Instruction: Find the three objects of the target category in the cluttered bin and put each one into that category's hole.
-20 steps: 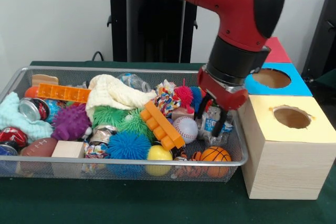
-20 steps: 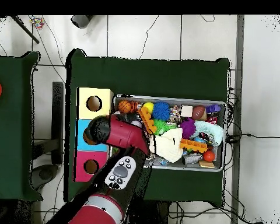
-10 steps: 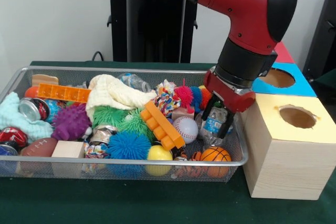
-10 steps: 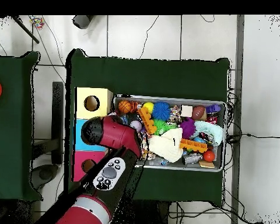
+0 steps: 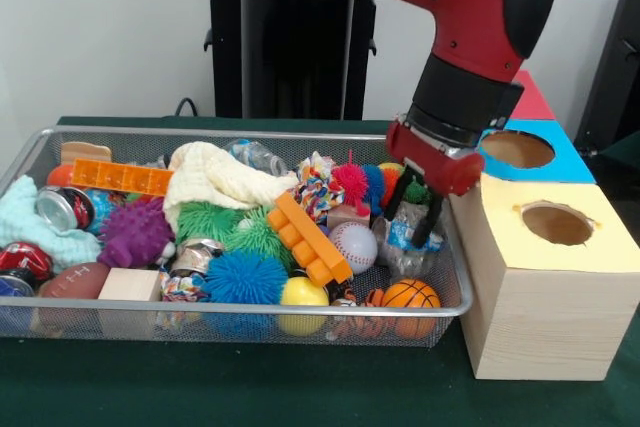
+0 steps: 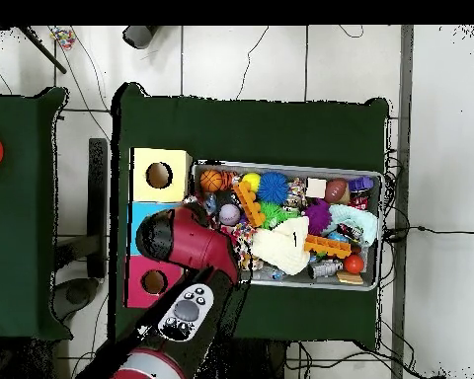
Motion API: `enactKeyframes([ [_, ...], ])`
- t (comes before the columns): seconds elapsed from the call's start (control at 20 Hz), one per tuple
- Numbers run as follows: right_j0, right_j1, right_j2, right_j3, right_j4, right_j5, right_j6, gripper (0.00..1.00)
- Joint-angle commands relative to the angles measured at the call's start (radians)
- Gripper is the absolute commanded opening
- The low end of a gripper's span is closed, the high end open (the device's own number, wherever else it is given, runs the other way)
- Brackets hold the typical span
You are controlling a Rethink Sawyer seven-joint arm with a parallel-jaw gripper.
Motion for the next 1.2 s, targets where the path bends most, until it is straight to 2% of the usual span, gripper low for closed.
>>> enactKeyframes([
  [0.05, 0.002, -0.073, 0.217, 0.180, 0.000, -0.076, 0.170, 0.00],
  [0.15, -0.008, -0.084, 0.230, 0.199, -0.016, -0.097, 0.158, 0.00],
  [0.25, 0.026, -0.083, 0.188, 0.215, -0.001, -0.119, 0.192, 0.00],
  [0.4, 0.003, -0.113, 0.218, 0.261, -0.012, -0.124, 0.172, 0.00],
  [1.0, -0.047, -0.144, 0.256, 0.297, -0.047, -0.157, 0.114, 0.00],
  [1.2, -0.087, -0.194, 0.277, 0.347, -0.093, -0.165, 0.082, 0.00],
])
